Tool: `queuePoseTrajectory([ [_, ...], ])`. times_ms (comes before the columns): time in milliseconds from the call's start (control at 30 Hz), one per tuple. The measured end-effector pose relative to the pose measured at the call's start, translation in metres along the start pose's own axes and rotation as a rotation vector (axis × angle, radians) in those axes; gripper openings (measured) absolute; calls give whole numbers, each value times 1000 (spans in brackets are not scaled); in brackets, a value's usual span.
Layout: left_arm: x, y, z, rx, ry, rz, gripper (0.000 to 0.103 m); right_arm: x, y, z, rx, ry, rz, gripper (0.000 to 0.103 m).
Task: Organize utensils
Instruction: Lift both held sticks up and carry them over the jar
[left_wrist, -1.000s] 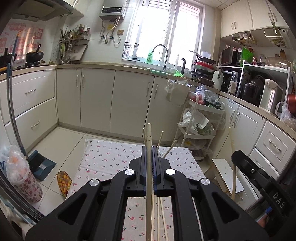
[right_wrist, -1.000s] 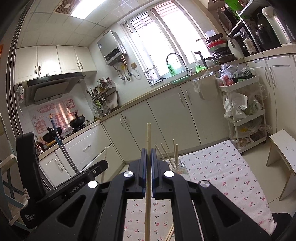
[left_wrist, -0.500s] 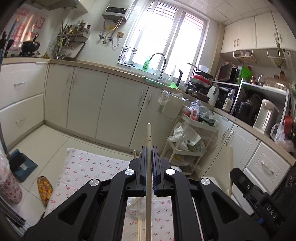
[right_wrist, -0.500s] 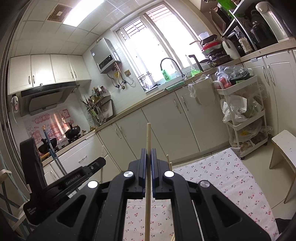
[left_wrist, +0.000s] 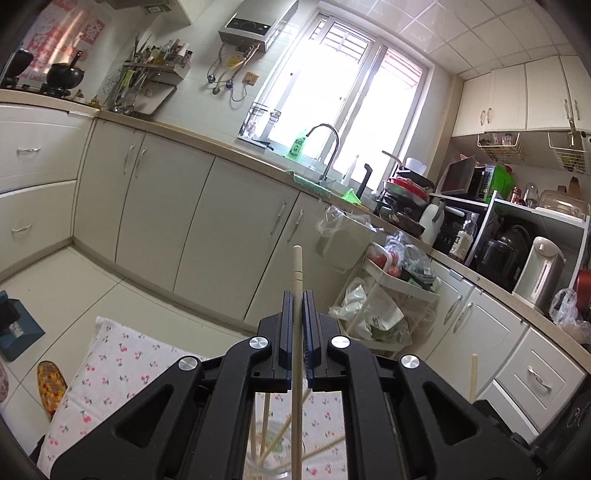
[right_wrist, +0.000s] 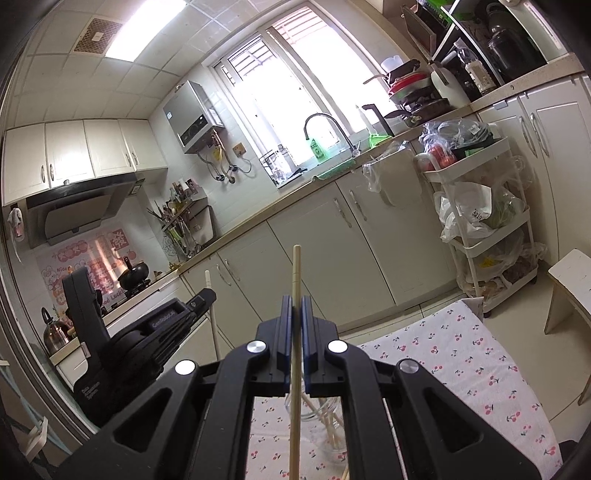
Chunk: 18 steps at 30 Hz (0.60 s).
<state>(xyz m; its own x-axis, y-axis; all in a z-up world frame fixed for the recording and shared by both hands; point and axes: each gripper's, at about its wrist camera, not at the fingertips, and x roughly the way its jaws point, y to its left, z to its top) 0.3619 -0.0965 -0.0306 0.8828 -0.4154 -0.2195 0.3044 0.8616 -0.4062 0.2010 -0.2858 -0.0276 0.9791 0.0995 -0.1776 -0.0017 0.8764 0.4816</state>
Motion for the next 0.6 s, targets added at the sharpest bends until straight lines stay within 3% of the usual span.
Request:
queuePoseTrajectory([
  [333,40,-4,-7,42,-105,67,5,26,-19,-2,18,-3,-6,6],
  [600,60,-1,-31,80,-104,99,5,43,-31,-9,25,11,-17,6],
])
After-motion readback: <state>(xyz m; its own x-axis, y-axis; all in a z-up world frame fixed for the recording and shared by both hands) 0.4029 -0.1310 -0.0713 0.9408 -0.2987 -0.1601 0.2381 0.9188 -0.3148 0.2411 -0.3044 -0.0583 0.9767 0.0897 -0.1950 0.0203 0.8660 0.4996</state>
